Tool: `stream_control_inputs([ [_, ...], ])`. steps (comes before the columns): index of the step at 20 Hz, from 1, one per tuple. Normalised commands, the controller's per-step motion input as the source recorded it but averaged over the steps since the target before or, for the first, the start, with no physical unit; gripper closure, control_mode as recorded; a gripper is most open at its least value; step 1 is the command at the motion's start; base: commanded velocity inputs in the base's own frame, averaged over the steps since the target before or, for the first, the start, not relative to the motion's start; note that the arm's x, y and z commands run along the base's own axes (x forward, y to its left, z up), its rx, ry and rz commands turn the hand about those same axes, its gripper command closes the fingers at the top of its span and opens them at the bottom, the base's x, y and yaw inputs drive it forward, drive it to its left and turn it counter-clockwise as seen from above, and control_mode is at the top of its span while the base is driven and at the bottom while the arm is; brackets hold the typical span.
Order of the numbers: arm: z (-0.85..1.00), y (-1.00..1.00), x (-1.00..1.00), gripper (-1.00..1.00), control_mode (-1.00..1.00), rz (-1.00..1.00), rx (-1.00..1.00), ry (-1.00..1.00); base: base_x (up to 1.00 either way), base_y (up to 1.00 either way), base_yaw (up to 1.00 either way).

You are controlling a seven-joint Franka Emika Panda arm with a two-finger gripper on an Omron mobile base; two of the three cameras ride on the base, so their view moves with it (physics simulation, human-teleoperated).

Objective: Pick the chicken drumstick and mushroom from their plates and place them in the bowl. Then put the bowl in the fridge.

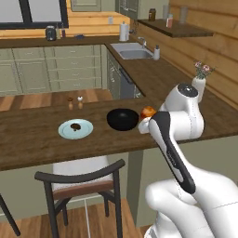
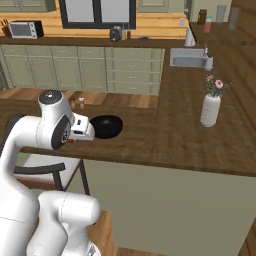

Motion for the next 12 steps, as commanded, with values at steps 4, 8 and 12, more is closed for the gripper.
stream_control_inputs([
  [4,0.00,0.00,0.00,1.00,1.00,0.00,0.00,0.00,0.00,0.00,0.00],
  [8,0.00,0.04,0.36,1.00,-1.00,0.00,0.00,0.03,0.00,0.00,0.00],
  [12,0.00,0.24,1.00,1.00,-1.00,0.00,0.00,0.06,0.00,0.00,0.00],
])
